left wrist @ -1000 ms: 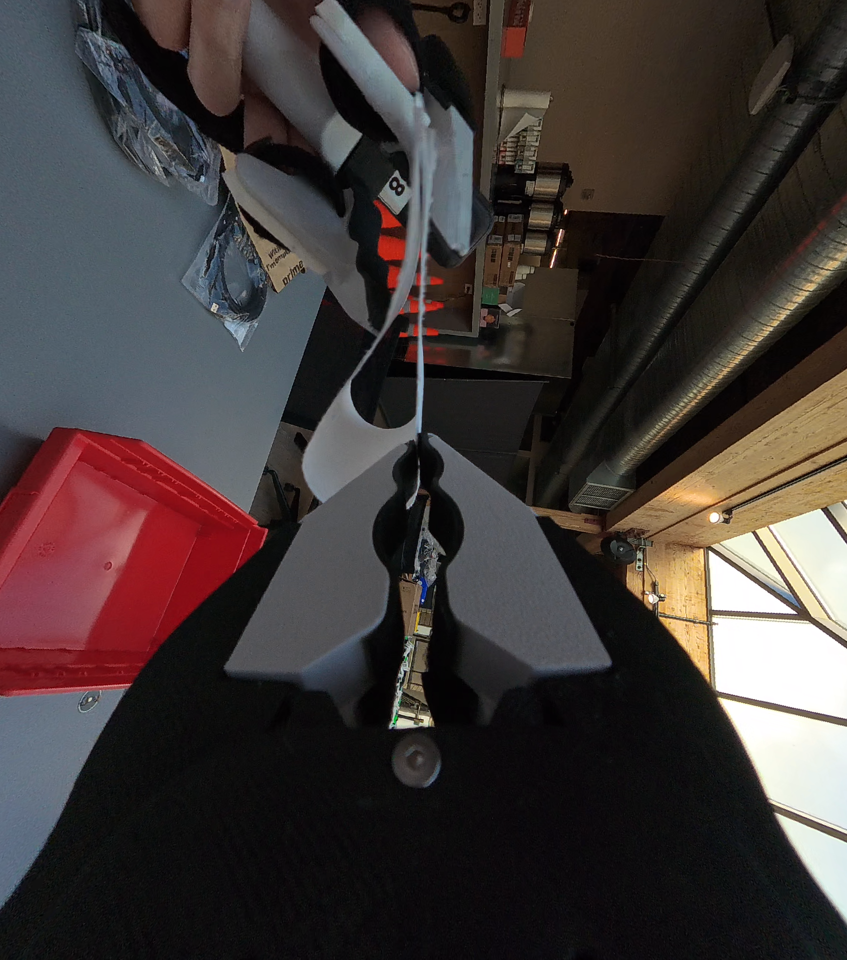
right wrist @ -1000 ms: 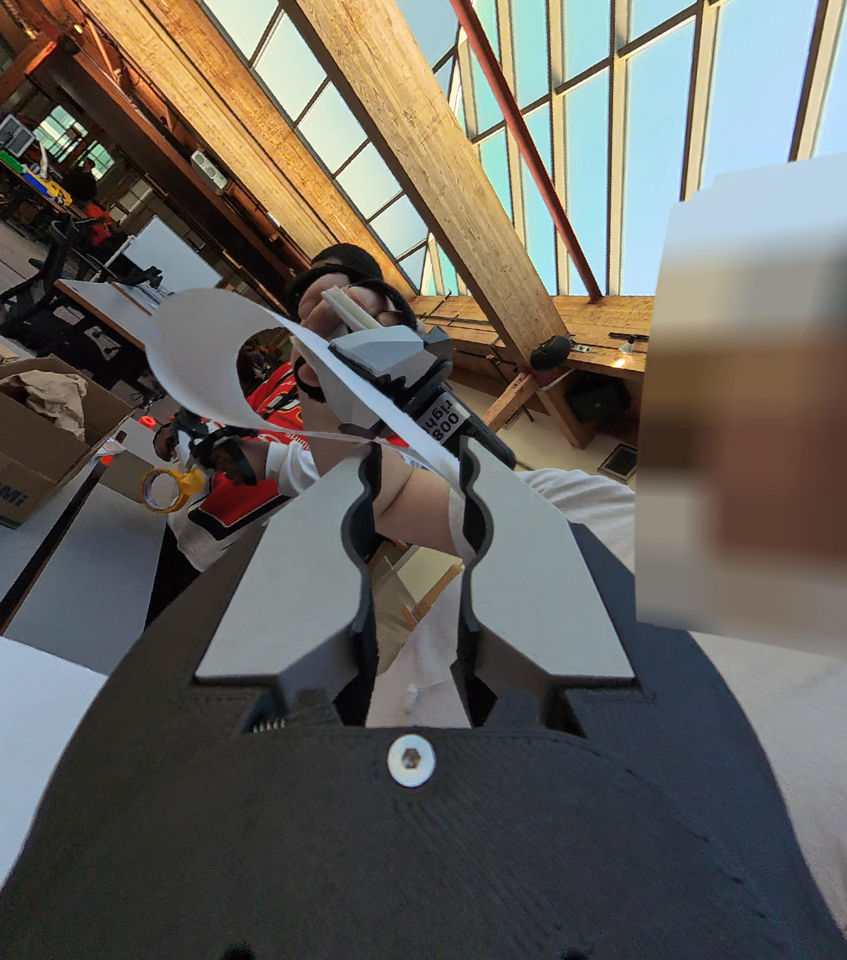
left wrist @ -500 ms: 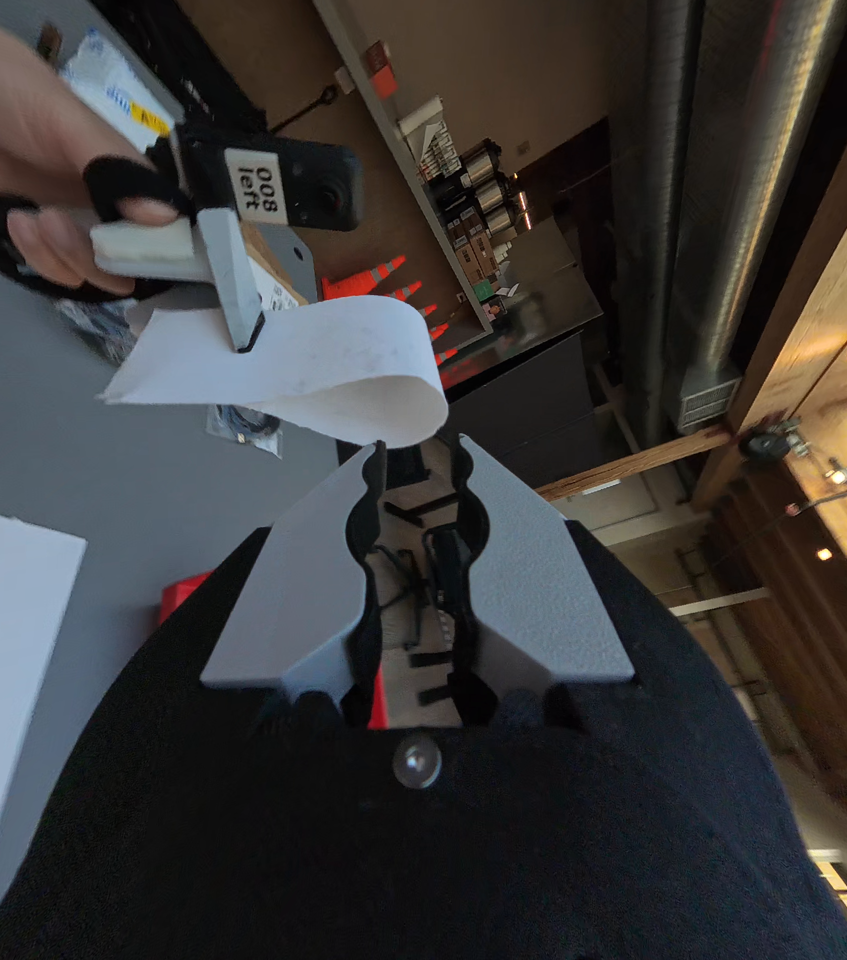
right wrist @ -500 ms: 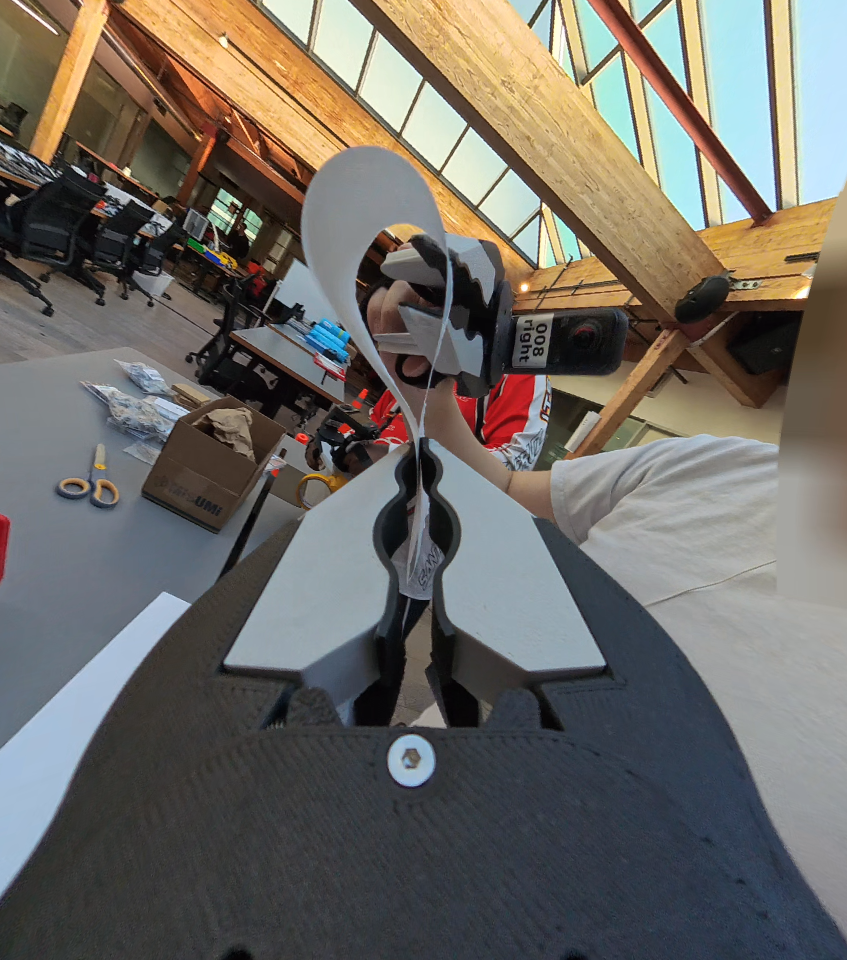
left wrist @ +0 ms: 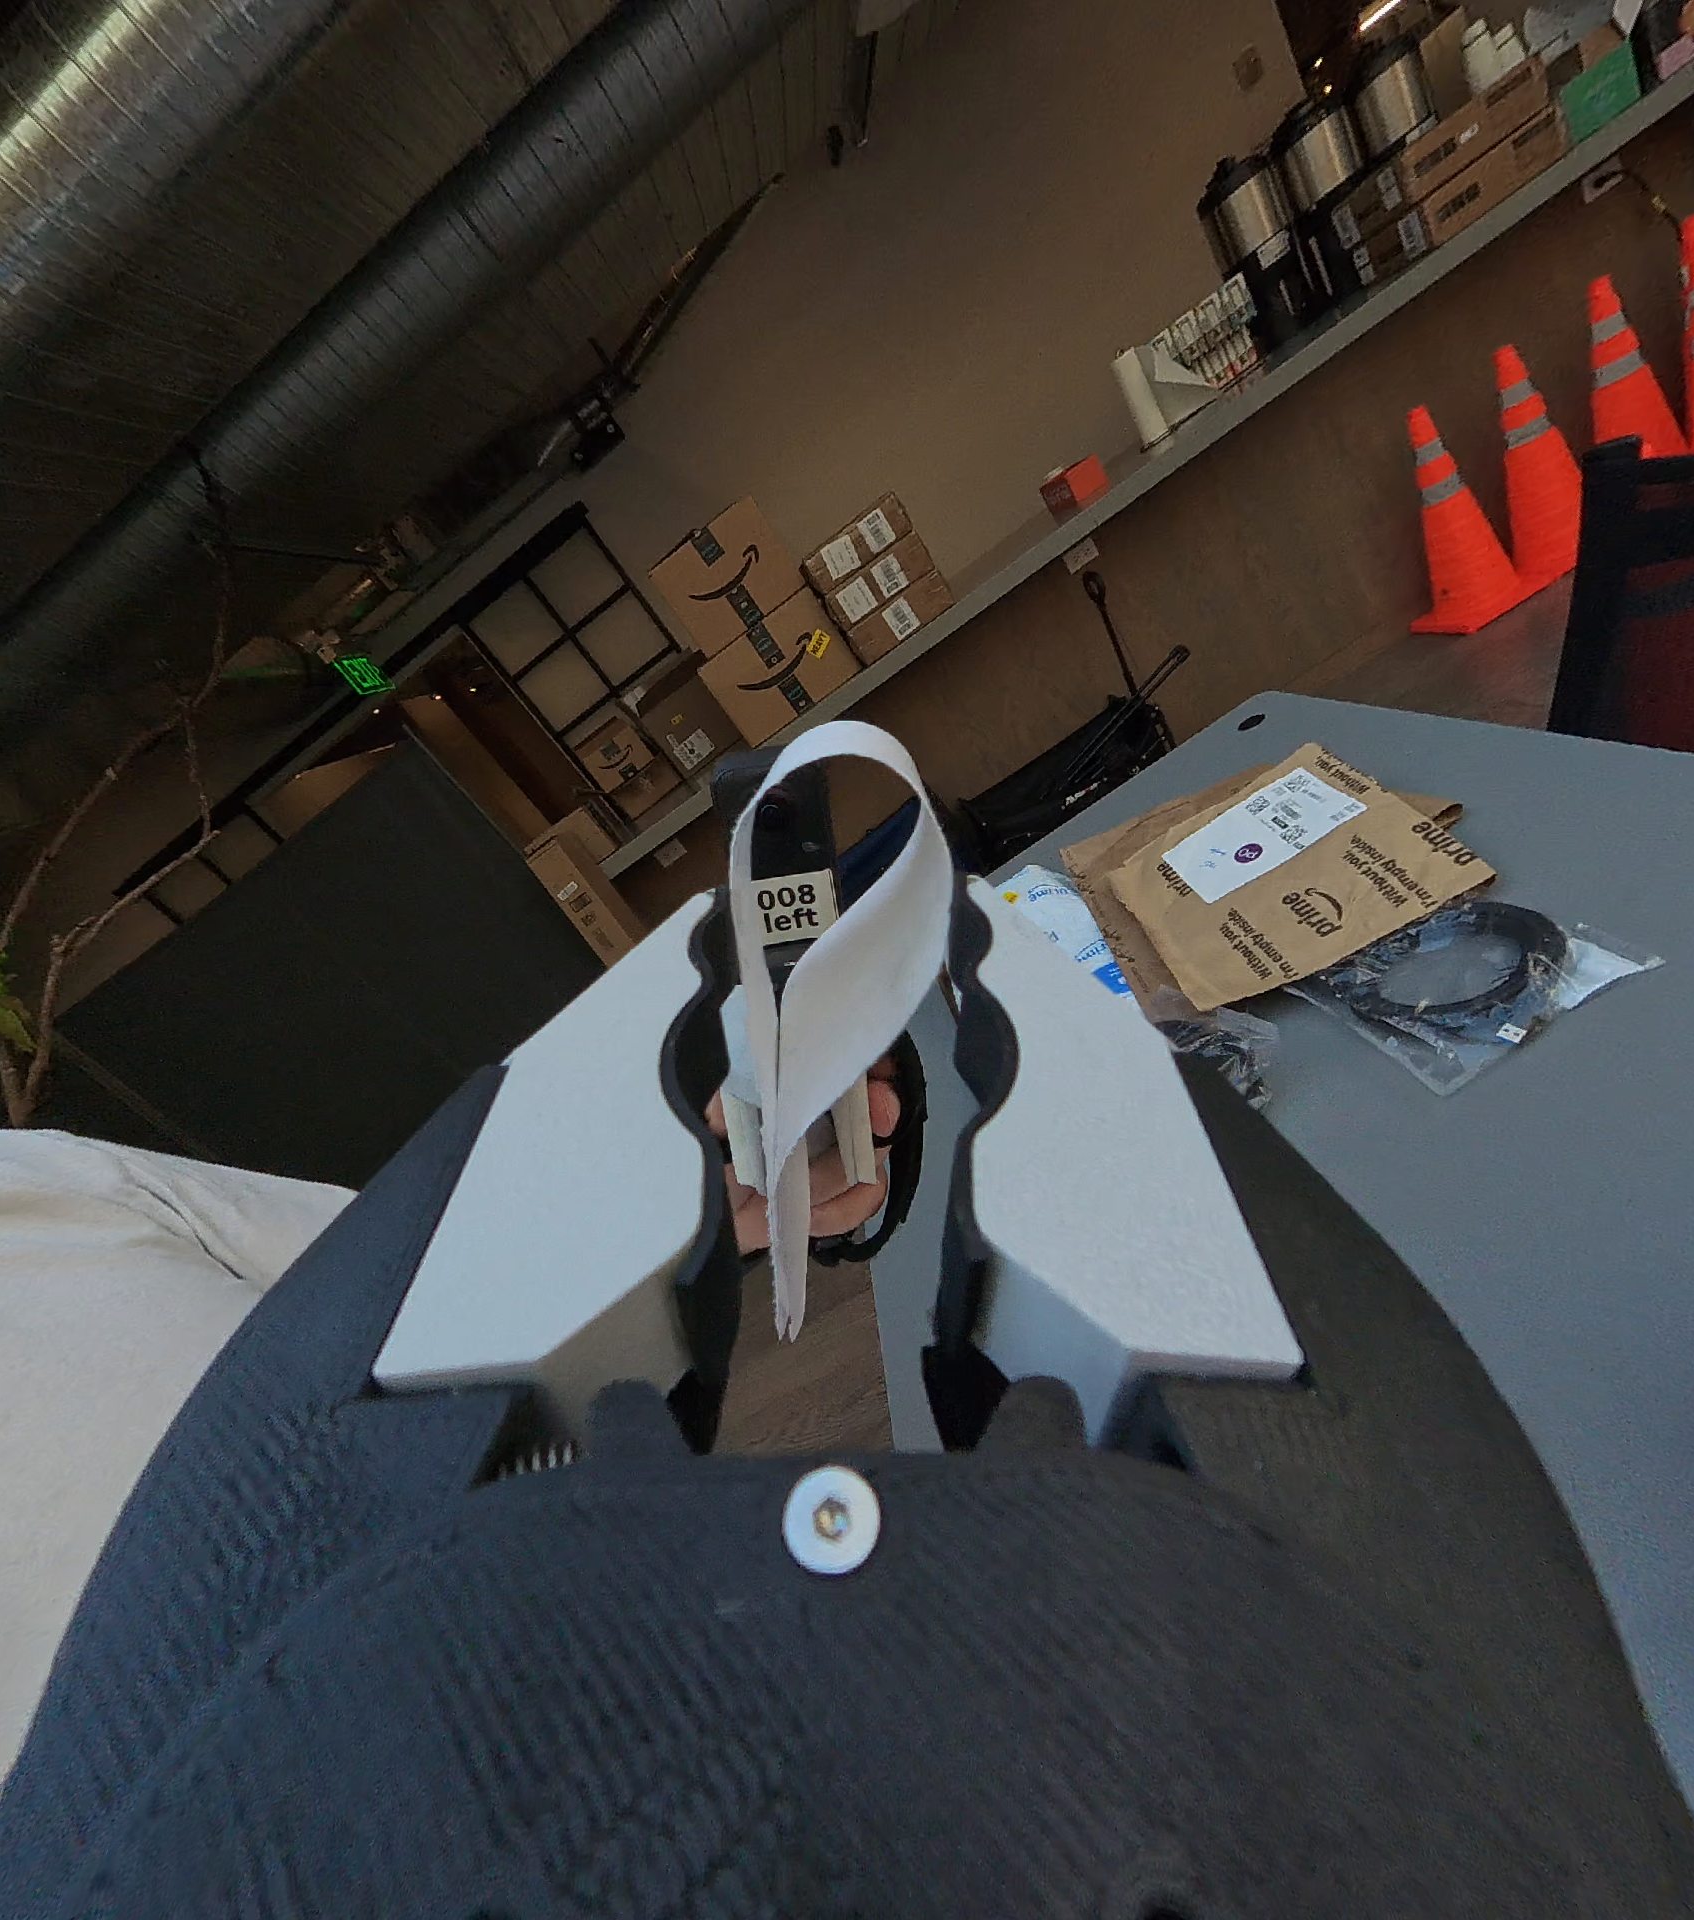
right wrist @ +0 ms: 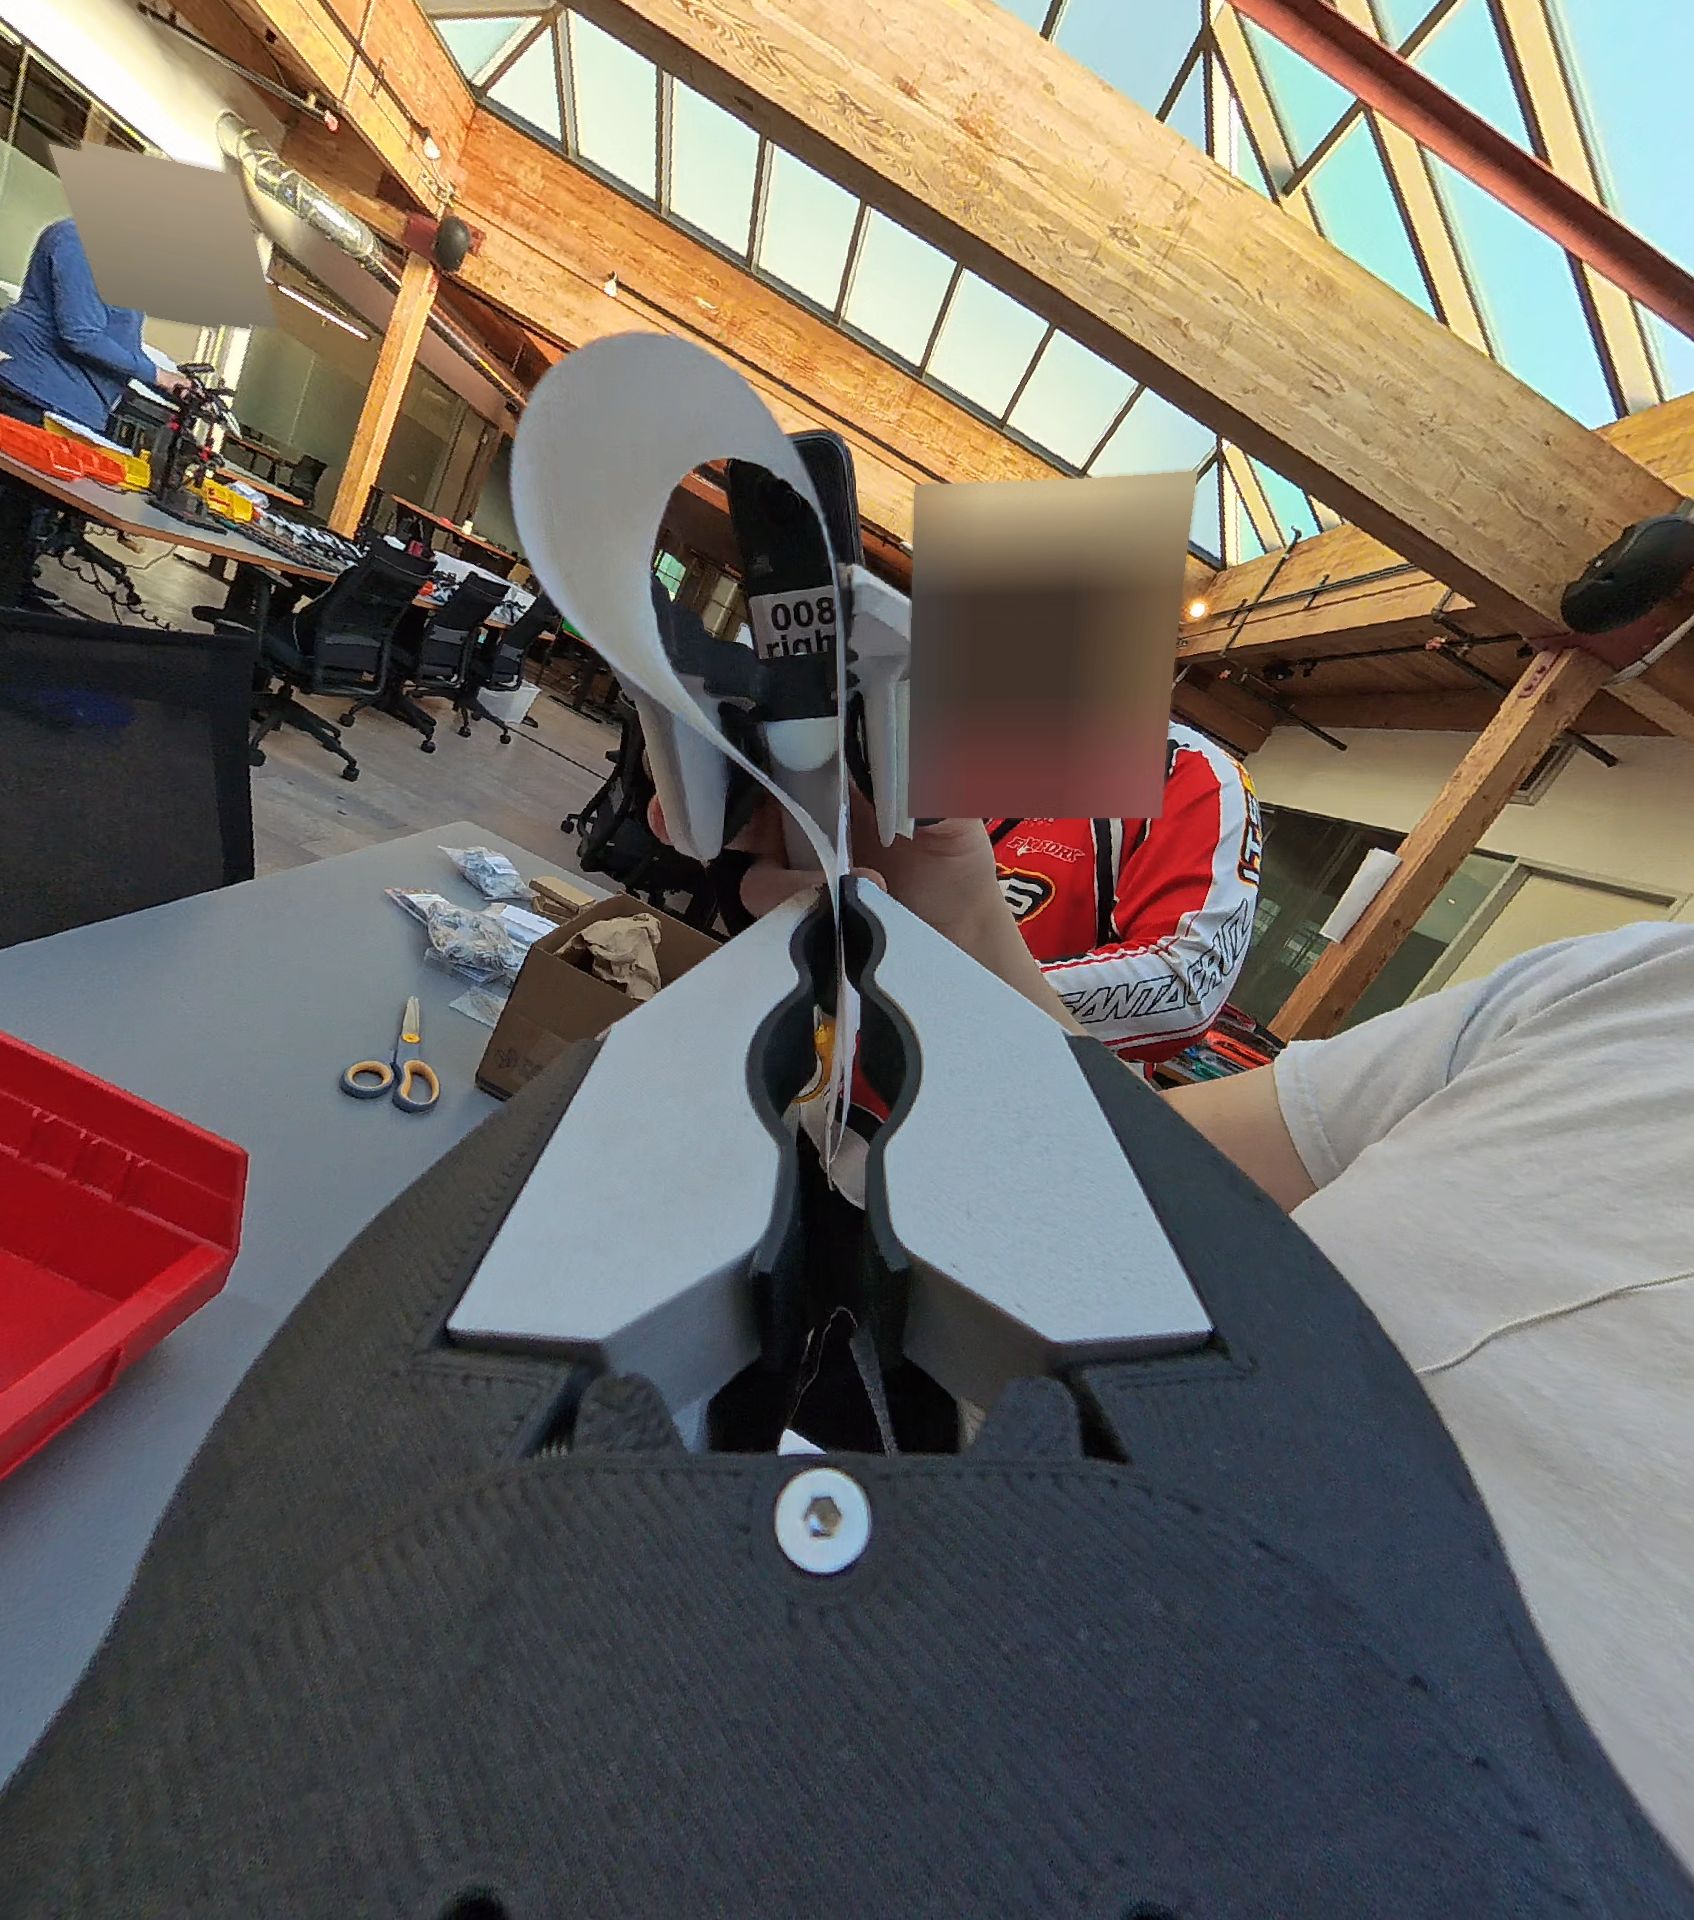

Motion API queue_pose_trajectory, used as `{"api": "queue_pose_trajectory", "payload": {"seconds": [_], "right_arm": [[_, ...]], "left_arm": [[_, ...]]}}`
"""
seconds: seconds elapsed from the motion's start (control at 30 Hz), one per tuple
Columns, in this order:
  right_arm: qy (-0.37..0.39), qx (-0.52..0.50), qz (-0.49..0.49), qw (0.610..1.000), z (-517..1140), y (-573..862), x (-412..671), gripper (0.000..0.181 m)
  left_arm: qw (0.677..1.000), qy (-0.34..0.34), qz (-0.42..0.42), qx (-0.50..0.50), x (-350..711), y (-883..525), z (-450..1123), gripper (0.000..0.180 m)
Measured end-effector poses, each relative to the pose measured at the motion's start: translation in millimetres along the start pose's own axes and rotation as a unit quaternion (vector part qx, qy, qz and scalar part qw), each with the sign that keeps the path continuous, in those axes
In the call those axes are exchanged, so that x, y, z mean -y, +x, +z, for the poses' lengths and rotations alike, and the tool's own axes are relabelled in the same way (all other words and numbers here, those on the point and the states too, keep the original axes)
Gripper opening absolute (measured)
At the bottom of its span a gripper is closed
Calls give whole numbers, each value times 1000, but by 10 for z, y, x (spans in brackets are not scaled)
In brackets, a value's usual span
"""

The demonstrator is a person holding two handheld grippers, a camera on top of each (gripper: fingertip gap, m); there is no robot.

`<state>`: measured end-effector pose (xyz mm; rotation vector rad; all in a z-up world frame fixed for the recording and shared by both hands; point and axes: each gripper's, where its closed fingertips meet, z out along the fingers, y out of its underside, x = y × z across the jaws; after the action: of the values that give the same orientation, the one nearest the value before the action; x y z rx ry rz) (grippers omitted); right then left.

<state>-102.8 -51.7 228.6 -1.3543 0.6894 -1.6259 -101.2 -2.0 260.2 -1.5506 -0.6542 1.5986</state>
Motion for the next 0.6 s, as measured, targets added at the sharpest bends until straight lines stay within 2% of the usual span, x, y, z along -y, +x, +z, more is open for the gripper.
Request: {"api": "queue_pose_trajectory", "payload": {"seconds": [0.07, 0.17, 0.47, 0.6], "right_arm": [[0, 7, -1, 1000, 7, -8, 12, 0], [9, 19, -5, 1000, 4, -30, 42, 0], [27, 34, -23, 999, 18, -66, 64, 3], [32, 35, -32, 998, 18, -59, 48, 15]], "left_arm": [[1000, 1, -1, 0, -11, 23, 0, 31], [1000, 2, 2, 10, -25, 4, -8, 7], [1000, 11, -3, 6, -75, 19, 8, 6], [1000, 16, -4, 2, -77, 47, -19, 2]]}}
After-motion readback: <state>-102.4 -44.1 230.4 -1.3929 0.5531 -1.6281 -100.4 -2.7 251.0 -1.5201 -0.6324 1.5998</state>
